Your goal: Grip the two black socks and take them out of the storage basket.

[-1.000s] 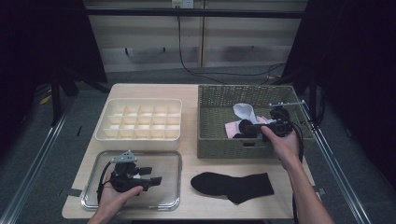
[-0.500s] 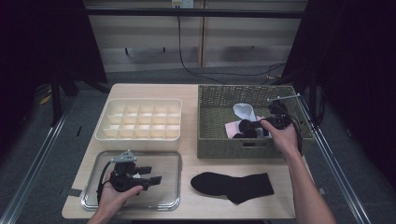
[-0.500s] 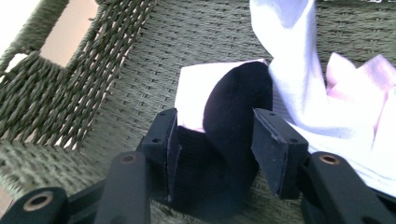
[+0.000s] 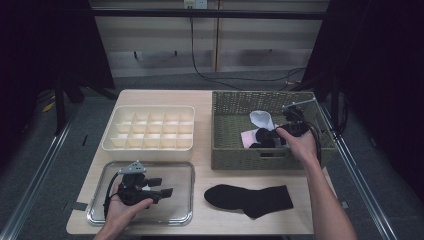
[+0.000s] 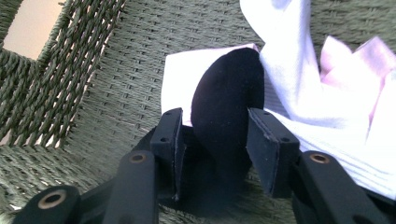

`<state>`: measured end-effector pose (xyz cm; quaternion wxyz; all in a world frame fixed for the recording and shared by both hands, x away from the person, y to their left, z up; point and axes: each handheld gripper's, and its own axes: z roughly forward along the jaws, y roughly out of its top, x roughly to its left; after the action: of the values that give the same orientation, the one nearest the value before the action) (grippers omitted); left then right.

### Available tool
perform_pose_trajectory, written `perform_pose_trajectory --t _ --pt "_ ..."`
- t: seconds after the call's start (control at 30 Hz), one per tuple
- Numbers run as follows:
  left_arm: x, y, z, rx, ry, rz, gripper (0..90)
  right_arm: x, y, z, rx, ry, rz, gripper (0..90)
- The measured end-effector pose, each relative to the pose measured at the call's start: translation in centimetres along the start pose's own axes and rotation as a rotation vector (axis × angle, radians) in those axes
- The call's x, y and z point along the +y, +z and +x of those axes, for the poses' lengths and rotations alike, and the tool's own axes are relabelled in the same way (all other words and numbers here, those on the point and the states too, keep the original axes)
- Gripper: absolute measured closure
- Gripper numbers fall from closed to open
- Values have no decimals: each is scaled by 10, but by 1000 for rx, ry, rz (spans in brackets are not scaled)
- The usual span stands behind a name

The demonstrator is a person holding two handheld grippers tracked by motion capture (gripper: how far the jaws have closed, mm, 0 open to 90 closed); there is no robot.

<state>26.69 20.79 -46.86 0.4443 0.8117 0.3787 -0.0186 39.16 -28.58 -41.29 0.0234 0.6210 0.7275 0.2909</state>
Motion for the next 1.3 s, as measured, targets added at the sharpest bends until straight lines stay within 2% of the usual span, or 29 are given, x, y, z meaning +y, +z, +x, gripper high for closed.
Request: perform_pose_trajectory --t 0.17,0.3,0.37,0.47,0.63,0.8,1.03,1.13,1.2,1.3 --pt "0 2 -1 5 1 7 333 2 3 0 -4 -1 40 562" --pt "0 3 -2 1 14 12 331 5 5 1 -25 -2 69 612" --pt "0 3 -2 0 11 13 330 5 5 1 -11 3 76 610" --pt "0 3 -1 0 11 12 329 6 5 0 -8 19 69 672" --pt "0 3 0 -1 4 8 328 7 6 2 -25 -10 83 864" --pt "0 3 0 0 3 8 328 5 4 2 -17 -12 56 881" --pt "0 3 2 13 -2 7 329 2 -2 0 32 8 -7 884" --pt "0 3 2 14 -2 6 329 2 -8 1 56 5 -26 885" --pt "0 3 1 12 -2 6 328 3 -13 1 54 6 -37 886" --pt "0 3 1 7 5 8 327 4 -20 2 83 3 -65 887"
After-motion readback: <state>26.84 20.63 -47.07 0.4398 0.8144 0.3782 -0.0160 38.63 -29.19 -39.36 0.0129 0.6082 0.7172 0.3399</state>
